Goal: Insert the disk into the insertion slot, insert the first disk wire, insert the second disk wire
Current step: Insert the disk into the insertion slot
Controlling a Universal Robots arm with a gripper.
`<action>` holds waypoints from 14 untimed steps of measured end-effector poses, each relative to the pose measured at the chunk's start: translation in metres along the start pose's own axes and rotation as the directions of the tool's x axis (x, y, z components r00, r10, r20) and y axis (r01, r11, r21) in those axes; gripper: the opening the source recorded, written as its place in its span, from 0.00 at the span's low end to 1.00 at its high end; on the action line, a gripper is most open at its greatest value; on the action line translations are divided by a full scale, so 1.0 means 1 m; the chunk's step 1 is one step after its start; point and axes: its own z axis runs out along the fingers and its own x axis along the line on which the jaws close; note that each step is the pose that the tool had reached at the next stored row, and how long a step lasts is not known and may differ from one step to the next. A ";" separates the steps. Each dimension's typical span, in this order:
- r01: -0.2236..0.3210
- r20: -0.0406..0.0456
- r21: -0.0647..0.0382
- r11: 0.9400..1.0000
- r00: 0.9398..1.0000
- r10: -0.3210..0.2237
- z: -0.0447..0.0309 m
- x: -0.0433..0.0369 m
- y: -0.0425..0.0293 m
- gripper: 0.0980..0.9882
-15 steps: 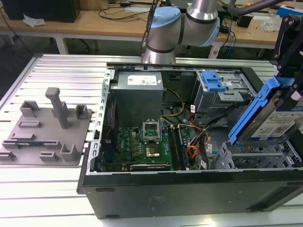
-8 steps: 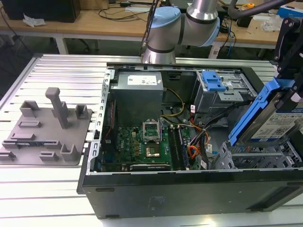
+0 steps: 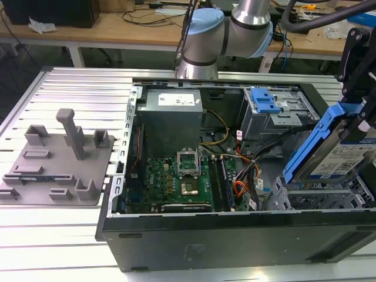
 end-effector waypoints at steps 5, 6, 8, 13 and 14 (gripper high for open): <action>-0.001 0.000 0.000 1.000 1.000 0.001 0.0053 0.0003 0.0001 0.30; -0.001 0.000 0.000 1.000 1.000 0.001 0.0062 0.0004 0.0001 0.30; -0.001 0.000 0.000 1.000 1.000 0.001 0.0087 0.0005 0.0001 0.30; -0.002 0.000 0.000 1.000 1.000 0.002 0.0149 0.0009 0.0002 0.30; -0.002 0.000 0.000 1.000 1.000 0.002 0.0156 0.0009 0.0001 0.30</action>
